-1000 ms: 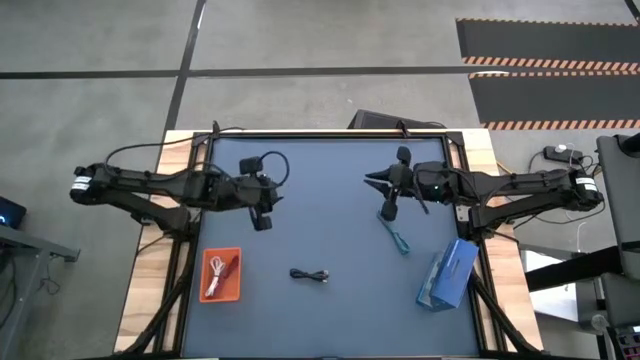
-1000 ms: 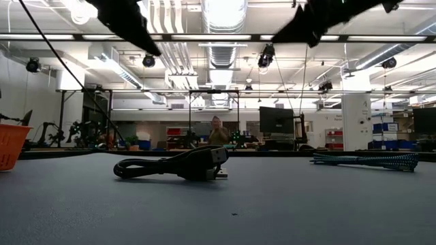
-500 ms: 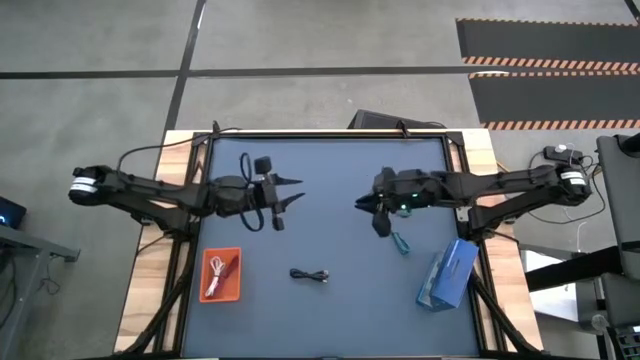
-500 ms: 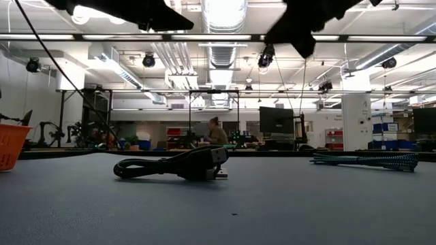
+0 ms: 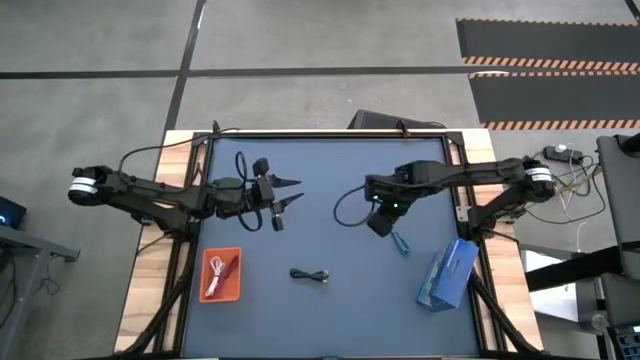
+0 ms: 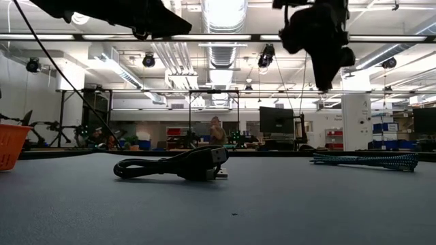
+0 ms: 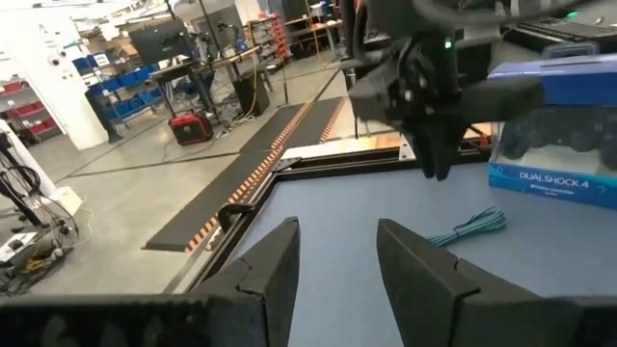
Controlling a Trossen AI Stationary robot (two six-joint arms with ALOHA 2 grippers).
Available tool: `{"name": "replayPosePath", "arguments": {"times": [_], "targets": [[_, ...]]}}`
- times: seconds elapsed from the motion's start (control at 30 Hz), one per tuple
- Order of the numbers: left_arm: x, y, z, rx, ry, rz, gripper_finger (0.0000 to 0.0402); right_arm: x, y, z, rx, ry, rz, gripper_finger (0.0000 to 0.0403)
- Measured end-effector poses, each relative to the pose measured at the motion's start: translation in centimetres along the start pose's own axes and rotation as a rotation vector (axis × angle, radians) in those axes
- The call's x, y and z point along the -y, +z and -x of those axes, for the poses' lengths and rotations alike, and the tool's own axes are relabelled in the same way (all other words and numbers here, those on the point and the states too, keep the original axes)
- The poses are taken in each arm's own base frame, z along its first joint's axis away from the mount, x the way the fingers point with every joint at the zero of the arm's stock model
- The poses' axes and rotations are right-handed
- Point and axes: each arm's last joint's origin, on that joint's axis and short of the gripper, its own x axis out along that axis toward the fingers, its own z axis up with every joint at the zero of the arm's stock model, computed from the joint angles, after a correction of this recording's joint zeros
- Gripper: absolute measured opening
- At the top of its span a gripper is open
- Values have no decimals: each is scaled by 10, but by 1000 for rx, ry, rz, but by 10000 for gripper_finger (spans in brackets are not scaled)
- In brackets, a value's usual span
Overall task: Pick and place USB-C Cables
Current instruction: Put the blue charger cable into the orange bin
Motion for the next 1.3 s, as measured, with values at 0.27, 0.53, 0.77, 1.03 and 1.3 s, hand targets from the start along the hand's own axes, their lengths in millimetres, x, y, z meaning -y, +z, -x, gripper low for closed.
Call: {"name": "replayPosePath", "arguments": {"times": [0.27,0.53,0.77,1.03,1.3], "targets": [[-2,4,4,14,7,7,125,2,-1,-5,-3,-34,31,53],[-7,10,11,46,13,74,125,17,-15,12,162,-109,19,105],[-6,8,10,35,17,32,125,27,-19,12,172,-114,-16,141],[-13,10,11,10,167,-143,125,35,-7,-2,108,-61,-112,183],[-21,6,8,-27,211,-225,125,33,0,-33,-5,-47,-155,201]]}}
